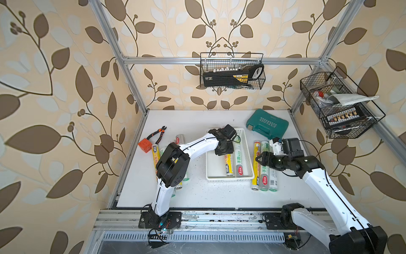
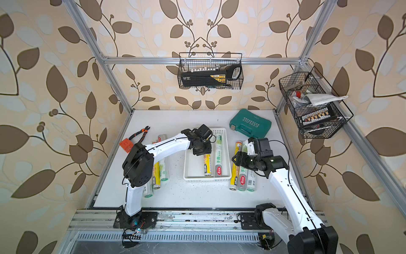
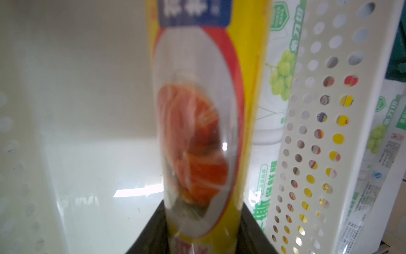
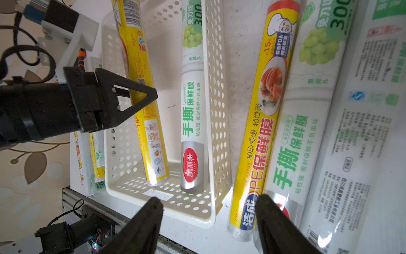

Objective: Put the plastic wrap into the basket
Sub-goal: Place the plastic wrap in the basket.

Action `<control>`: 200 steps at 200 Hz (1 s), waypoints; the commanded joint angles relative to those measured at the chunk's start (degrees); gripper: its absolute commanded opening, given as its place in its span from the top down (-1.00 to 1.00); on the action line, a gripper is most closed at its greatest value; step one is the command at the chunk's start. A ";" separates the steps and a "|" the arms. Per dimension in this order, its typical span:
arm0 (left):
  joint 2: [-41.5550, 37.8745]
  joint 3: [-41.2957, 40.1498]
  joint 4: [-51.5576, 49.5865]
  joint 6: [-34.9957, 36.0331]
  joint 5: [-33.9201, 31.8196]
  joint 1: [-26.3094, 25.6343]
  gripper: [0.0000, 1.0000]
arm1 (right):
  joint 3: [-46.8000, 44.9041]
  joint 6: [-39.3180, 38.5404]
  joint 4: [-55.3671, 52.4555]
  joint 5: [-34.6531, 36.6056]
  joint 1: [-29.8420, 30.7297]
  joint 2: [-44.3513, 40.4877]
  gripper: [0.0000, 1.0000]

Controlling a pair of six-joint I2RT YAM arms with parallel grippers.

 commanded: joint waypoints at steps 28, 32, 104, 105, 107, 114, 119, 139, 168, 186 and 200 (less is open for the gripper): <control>3.35 2.99 1.41 -0.40 4.52 -0.98 0.25 | 0.66 -0.25 -0.64 0.05 -0.20 0.46 -0.40; 3.35 2.99 1.08 -0.55 4.36 -1.03 0.25 | 0.73 -0.25 -0.64 0.04 -0.21 0.46 -0.40; -0.43 4.26 -6.74 -2.11 2.62 -2.99 0.25 | 1.61 -0.66 -2.21 0.48 -0.30 0.50 -0.40; -0.46 4.31 -6.80 -2.17 2.64 -3.02 0.24 | 1.66 -0.67 -2.26 0.48 -0.31 0.47 -0.40; -0.46 4.37 -6.96 -2.22 2.65 -3.04 0.24 | 1.70 -0.71 -2.29 0.48 -0.32 0.52 -0.40; -0.46 4.50 -7.65 -2.55 2.65 -3.22 0.24 | 1.86 -0.72 -2.39 0.51 -0.32 0.24 -0.41; -0.36 4.45 -7.82 -2.58 2.93 -3.23 0.24 | 1.88 -0.68 -2.39 0.42 -0.31 0.13 -0.41; 0.39 4.09 -6.93 -2.58 3.46 -3.22 0.24 | 1.80 -0.41 -2.24 -0.25 -0.29 -0.28 -0.41; 2.11 4.44 -3.17 -2.58 6.62 -3.23 0.22 | 1.54 -0.40 -2.47 -0.22 -0.32 -0.20 -0.41; 4.43 6.86 -4.34 -2.58 7.50 -3.05 0.21 | 1.45 -0.50 -2.63 -0.13 -0.29 -0.31 -0.41; 5.43 7.52 -3.36 -2.58 8.37 -2.97 0.20 | 1.08 -0.55 -2.40 0.22 -0.30 -0.42 -0.41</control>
